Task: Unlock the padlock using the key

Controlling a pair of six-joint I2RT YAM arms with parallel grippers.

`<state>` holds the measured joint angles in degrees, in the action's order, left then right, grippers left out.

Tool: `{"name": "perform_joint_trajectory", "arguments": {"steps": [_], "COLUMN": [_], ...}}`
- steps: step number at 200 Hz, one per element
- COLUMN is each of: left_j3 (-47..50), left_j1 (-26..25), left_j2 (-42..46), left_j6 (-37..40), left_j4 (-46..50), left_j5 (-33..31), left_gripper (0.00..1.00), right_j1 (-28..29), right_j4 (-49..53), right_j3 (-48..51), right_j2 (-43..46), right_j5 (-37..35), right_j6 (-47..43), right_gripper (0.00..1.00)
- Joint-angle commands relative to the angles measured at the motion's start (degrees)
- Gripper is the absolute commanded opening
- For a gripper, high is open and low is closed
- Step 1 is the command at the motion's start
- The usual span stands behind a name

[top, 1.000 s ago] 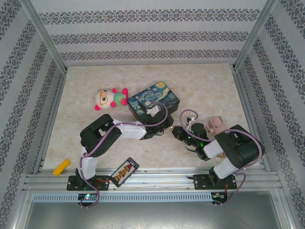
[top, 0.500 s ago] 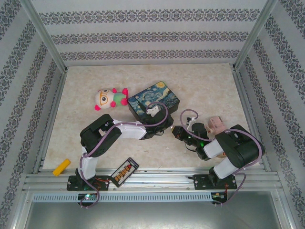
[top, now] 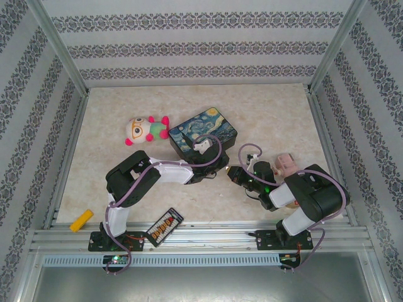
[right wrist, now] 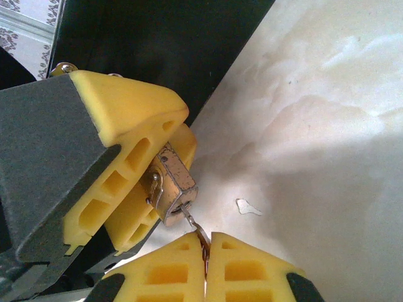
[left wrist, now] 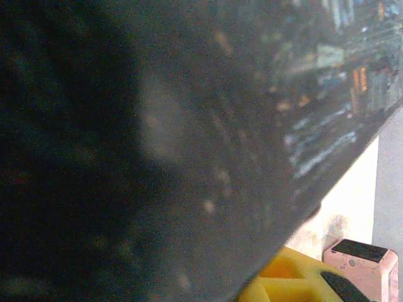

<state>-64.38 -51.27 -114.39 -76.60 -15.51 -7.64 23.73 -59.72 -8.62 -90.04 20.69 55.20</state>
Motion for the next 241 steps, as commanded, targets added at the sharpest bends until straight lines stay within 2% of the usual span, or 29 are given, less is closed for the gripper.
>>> {"name": "perform_joint_trajectory", "arguments": {"steps": [1, 161, 241], "left_j3": [-0.3, -1.3, -1.8], "left_j1": [-0.8, -0.9, -1.5], "left_j2": [0.4, -0.5, -1.0], "left_j6": [-1.3, -1.4, -1.1], "left_j4": [-1.2, -1.4, -0.9], "left_j5": [4.3, 5.3, 6.6], "left_gripper": [0.06, 0.05, 0.06], "right_j1": [-0.6, -0.6, -0.5], "right_j4": [-1.6, -1.7, -2.1], "right_j3": [-2.3, -2.9, -4.9], "right_j2": [1.1, 4.7, 3.7], "right_j5": [0.4, 2.8, 2.9], "right_j6": [-0.3, 0.3, 0.9], "right_gripper": [0.00, 0.00, 0.00]}}
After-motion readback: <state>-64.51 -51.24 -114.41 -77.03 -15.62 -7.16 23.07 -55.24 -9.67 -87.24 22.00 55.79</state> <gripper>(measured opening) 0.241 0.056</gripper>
